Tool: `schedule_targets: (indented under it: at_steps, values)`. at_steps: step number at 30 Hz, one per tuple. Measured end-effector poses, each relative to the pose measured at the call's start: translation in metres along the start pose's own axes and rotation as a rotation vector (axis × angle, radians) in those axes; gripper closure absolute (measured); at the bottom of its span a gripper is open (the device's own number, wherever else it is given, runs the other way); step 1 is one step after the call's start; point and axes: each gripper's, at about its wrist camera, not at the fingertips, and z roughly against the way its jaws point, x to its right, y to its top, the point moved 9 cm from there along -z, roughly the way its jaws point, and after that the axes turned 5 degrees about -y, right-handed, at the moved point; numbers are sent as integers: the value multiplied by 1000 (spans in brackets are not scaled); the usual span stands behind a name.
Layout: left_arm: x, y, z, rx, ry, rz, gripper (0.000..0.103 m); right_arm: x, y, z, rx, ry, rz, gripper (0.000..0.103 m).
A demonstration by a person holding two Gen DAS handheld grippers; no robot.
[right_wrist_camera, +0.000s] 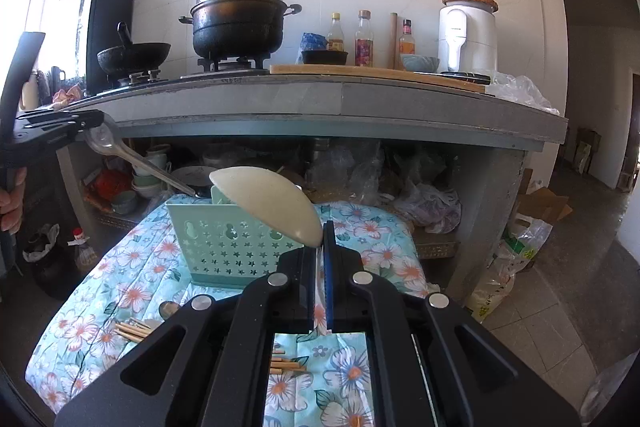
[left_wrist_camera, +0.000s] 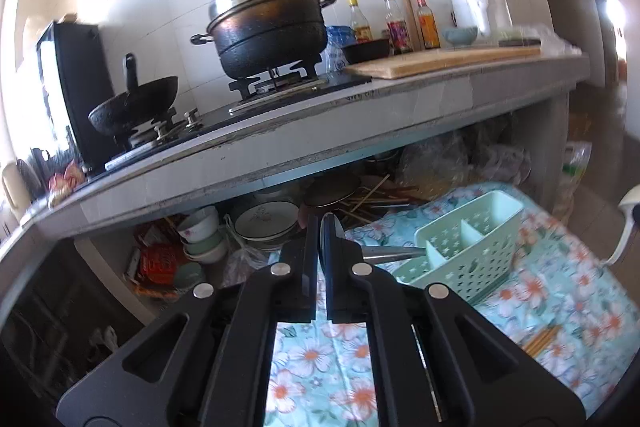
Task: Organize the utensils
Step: 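Drop the ladle into the green holder with the left gripper while the right carries the spoon, then lower the white ceramic spoon into the green holder and open the right gripper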
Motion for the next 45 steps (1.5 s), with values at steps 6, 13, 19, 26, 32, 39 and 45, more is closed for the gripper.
schedule_targets:
  at_steps: [6, 13, 19, 26, 32, 39, 45]
  values:
    - [21, -8, -51, -111, 4, -127, 101, 4, 2, -14, -10, -7, -9, 99]
    - [41, -24, -86, -188, -53, -128, 98, 15, 2, -29, -39, 12, -47, 99]
    - [38, -24, -90, -146, -181, 79, 67, 26, 7, -43, -61, 67, -110, 99]
    - [24, -25, -67, -54, -269, 308, 48, 29, 30, -52, -37, 194, -198, 99]
    - [17, -39, -39, -15, -268, 372, 38, 29, 76, -70, 27, 326, -288, 99]
    - [12, -69, -13, -27, -250, 408, 27, 17, 113, -115, 28, 466, -390, 99]
    - [8, -89, -6, -36, -233, 426, 27, -8, 98, -165, -60, 493, -414, 99]
